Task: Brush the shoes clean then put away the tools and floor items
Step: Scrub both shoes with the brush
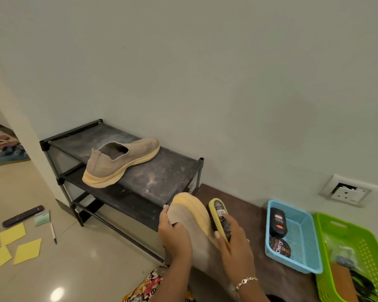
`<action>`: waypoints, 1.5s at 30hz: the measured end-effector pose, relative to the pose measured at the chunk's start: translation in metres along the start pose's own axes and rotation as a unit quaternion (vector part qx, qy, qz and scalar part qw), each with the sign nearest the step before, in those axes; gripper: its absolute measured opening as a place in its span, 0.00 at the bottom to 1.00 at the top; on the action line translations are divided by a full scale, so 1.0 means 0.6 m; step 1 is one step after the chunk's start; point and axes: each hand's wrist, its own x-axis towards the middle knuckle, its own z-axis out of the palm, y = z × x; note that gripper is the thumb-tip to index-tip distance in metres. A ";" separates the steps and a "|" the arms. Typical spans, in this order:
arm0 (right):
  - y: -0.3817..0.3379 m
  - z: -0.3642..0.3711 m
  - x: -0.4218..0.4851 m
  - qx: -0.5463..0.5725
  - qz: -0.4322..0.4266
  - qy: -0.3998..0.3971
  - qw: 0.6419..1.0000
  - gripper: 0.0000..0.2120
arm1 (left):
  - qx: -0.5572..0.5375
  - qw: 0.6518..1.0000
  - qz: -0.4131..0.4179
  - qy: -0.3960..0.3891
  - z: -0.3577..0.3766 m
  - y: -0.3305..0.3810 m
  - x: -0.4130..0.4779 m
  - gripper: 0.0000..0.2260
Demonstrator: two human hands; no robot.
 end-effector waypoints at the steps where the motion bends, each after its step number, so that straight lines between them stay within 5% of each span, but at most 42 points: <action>1: 0.000 0.002 -0.009 0.013 0.004 0.021 1.000 0.23 | -0.012 0.999 -0.033 0.017 0.004 -0.006 -0.002 0.23; 7: 0.041 0.007 -0.039 0.121 0.086 0.069 0.987 0.23 | 0.015 0.994 -0.101 0.029 0.016 -0.064 -0.044 0.31; 11: 0.069 0.010 -0.029 0.169 0.093 0.022 0.981 0.22 | 0.101 0.992 0.035 -0.071 -0.009 -0.116 -0.049 0.35; 14: 0.075 0.019 -0.016 0.157 0.073 -0.032 0.984 0.24 | 0.217 0.951 0.152 -0.157 -0.030 -0.134 -0.029 0.35; 17: 0.071 0.021 0.000 0.145 0.069 -0.063 0.985 0.32 | 0.273 0.923 0.184 -0.200 -0.051 -0.136 -0.019 0.31; 20: 0.071 0.027 0.011 0.151 0.054 -0.091 0.983 0.25 | 0.300 0.915 0.174 -0.208 -0.065 -0.141 -0.024 0.30; 30: 0.075 0.077 0.036 0.174 -0.007 -0.112 0.978 0.26 | 0.165 0.968 0.077 -0.171 -0.078 -0.231 -0.057 0.30; 36: 0.093 0.086 0.091 0.181 -0.017 -0.117 0.976 0.23 | 0.174 0.967 0.158 -0.099 -0.015 -0.244 -0.043 0.52; 40: 0.111 0.065 0.127 0.195 -0.006 -0.080 0.978 0.19 | 0.121 0.969 0.158 -0.143 0.008 -0.225 -0.061 0.40; 45: 0.121 0.051 0.124 0.139 -0.034 -0.106 0.984 0.21 | 0.119 0.973 0.143 -0.135 0.014 -0.237 -0.070 0.40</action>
